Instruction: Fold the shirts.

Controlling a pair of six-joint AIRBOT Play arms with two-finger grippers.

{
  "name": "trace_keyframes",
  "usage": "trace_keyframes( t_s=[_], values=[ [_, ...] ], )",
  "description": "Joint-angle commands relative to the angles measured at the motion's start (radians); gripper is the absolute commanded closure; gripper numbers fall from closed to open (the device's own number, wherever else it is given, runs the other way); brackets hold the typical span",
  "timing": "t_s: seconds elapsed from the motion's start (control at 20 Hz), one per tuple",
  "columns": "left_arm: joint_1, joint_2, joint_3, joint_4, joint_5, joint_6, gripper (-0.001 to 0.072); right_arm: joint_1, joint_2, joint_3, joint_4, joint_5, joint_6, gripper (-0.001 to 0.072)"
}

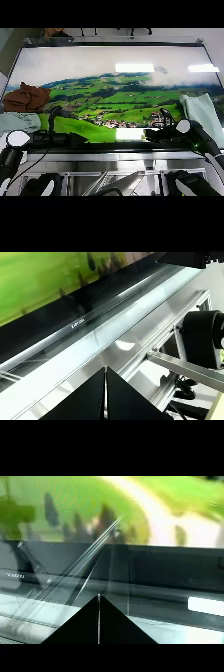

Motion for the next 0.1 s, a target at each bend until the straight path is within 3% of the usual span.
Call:
trace_keyframes(
  t_s=[0.0, 0.05],
  values=[
    [-0.003, 0.064, -0.018, 0.004, 0.021, -0.019, 0.0687, 0.005, 0.003, -0.007, 0.005, -0.01, 0.0, 0.0691],
    [-0.003, 0.076, -0.018, 0.005, 0.021, -0.019, 0.0687, 0.005, 0.003, -0.007, 0.005, -0.01, 0.0, 0.0692]
  ],
)
